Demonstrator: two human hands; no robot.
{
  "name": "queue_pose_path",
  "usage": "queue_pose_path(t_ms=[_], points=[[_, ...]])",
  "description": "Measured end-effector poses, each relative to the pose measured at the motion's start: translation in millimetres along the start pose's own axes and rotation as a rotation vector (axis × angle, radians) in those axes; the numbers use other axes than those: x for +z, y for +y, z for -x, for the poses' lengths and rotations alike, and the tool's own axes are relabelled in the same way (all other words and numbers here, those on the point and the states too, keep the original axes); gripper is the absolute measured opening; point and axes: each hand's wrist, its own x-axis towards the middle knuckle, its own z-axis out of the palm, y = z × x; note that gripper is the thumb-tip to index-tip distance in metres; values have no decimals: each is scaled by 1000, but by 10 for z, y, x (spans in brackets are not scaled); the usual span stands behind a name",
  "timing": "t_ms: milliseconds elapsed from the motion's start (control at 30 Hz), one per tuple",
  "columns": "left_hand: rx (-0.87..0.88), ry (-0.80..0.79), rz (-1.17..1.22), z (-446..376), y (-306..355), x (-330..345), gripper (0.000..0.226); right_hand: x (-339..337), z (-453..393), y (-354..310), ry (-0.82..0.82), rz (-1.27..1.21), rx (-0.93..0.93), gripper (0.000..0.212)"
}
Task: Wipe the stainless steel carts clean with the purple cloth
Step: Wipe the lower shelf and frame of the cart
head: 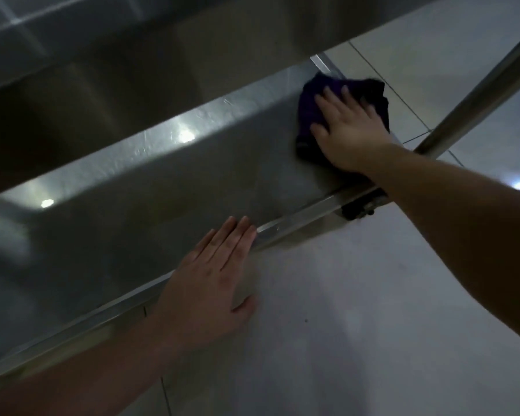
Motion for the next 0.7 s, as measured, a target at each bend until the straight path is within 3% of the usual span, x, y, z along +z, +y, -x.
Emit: queue_pose_path(t_ms=[100, 167, 333, 400, 467, 533, 600, 700], points=[[-2, 20, 44, 19, -6, 28, 105, -73, -550, -134, 20, 17, 82, 71], [8, 13, 58, 14, -15, 26, 105, -92, -716, -380, -21, -10, 28, 70], [-14, -56, 40, 0, -16, -8, 109, 65, -231, -886, -167, 18, -461, 65], [-11, -60, 37, 5, -12, 13, 112, 146, 118, -751, -196, 31, -684, 64], [8, -65, 38, 4, -5, 31, 113, 75, 204, -474, -241, 29, -776, 63], [14, -69, 52, 11, -21, 29, 114, -49, -23, -216, -169, 32, -607, 63], [7, -60, 78, 24, -19, 15, 115, -117, -400, -41, -70, 32, -311, 63], [9, -26, 104, 27, -24, 10, 113, -65, -813, -166, -30, 32, -71, 68]])
